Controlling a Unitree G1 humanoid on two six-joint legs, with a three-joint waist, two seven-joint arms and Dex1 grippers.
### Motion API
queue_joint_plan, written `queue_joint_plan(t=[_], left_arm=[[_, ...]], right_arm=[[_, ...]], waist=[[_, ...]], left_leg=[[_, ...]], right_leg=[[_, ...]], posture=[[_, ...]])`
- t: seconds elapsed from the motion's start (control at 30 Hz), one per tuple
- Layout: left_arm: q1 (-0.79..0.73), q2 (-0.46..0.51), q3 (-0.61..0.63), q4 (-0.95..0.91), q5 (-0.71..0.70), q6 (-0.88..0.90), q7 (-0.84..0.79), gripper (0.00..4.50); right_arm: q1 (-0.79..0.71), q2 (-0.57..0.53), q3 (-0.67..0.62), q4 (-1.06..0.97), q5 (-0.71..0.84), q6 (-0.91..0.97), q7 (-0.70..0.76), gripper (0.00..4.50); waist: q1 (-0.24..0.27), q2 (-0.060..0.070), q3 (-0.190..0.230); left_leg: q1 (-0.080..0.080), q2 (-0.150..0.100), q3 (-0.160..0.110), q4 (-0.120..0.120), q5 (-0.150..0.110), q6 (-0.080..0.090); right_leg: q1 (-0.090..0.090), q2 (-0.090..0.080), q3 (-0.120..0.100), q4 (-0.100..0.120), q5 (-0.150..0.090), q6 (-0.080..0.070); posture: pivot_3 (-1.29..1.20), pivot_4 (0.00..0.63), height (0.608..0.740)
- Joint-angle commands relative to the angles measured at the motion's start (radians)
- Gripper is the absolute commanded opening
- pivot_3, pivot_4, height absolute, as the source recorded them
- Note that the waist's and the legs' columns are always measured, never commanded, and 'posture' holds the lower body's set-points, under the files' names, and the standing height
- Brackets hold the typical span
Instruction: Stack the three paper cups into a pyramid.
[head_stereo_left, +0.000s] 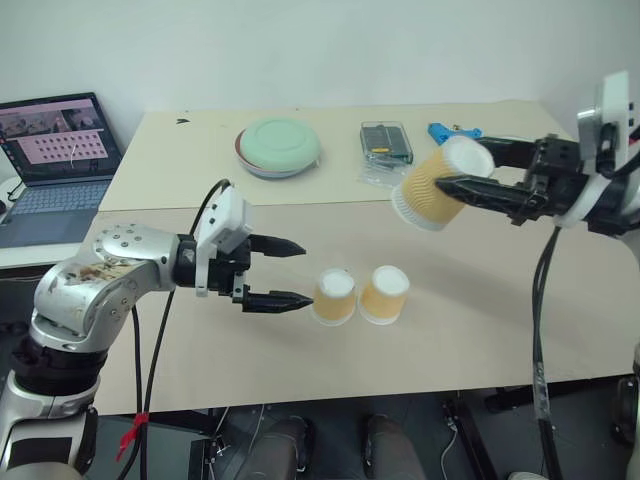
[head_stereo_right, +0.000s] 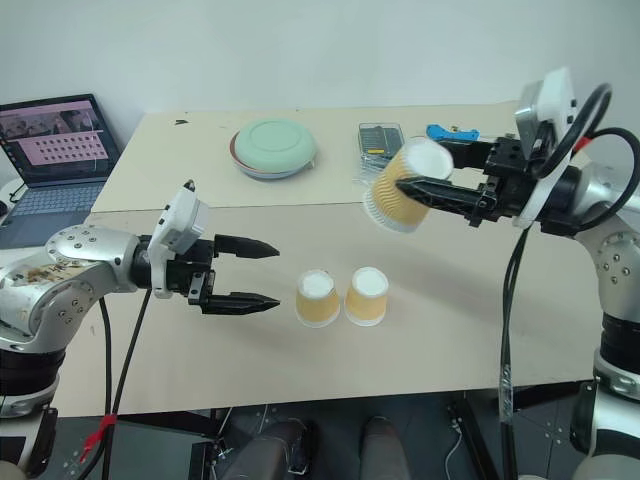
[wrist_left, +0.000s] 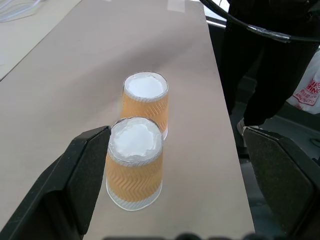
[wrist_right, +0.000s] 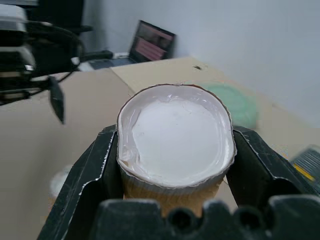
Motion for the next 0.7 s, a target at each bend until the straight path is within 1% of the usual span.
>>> queue_joint_plan(t=[0.03, 0.13, 0.23, 0.3, 0.47, 0.7], left_arm=[[-0.010, 0.003, 0.008, -0.025, -0.001, -0.021, -0.001, 4.50], [-0.011, 0.003, 0.010, -0.027, -0.002, -0.019, 0.002, 4.50], [-0.008, 0.003, 0.012, -0.029, -0.004, -0.017, 0.005, 4.50], [-0.005, 0.003, 0.016, -0.033, -0.009, -0.011, 0.011, 4.50], [0.002, 0.005, 0.021, -0.040, -0.013, -0.007, 0.022, 4.50], [0.012, 0.006, 0.027, -0.055, -0.024, 0.001, 0.036, 4.50]], right_arm=[[-0.062, -0.018, 0.087, -0.015, 0.008, 0.007, 0.121, 2.67], [-0.076, -0.010, 0.164, -0.019, -0.031, -0.015, 0.173, 2.67], [-0.086, 0.012, 0.218, 0.003, -0.087, -0.049, 0.184, 2.67], [-0.097, 0.032, 0.249, 0.021, -0.121, -0.065, 0.187, 2.67], [-0.116, 0.063, 0.284, 0.056, -0.183, -0.105, 0.202, 2.67], [-0.123, 0.106, 0.306, 0.067, -0.231, -0.127, 0.200, 2.67]], waist=[[0.000, 0.000, 0.000], [0.001, 0.000, 0.000], [0.003, 0.000, 0.000], [0.003, 0.000, 0.000], [0.003, 0.000, 0.000], [0.003, 0.000, 0.000]], left_leg=[[0.000, 0.000, 0.000, 0.000, 0.000, 0.000], [0.000, 0.000, 0.000, 0.000, 0.000, 0.000], [-0.001, 0.000, 0.000, 0.000, 0.000, 0.000], [-0.001, -0.001, 0.000, 0.000, 0.000, 0.000], [-0.001, 0.000, 0.000, 0.000, 0.000, 0.000], [-0.001, 0.000, 0.000, 0.000, 0.000, 0.000]], right_leg=[[0.000, 0.000, 0.000, 0.000, 0.000, 0.000], [-0.001, 0.000, 0.000, 0.000, 0.000, 0.000], [-0.002, 0.000, 0.000, 0.001, 0.001, -0.001], [-0.002, 0.000, 0.000, 0.001, 0.003, -0.005], [-0.002, 0.000, 0.000, 0.001, 0.004, -0.006], [-0.002, 0.000, 0.000, 0.002, 0.004, -0.006]], posture=[[0.00, 0.150, 0.733], [0.00, 0.150, 0.733], [0.00, 0.150, 0.733], [0.00, 0.150, 0.733], [0.00, 0.150, 0.733], [0.00, 0.150, 0.733]])
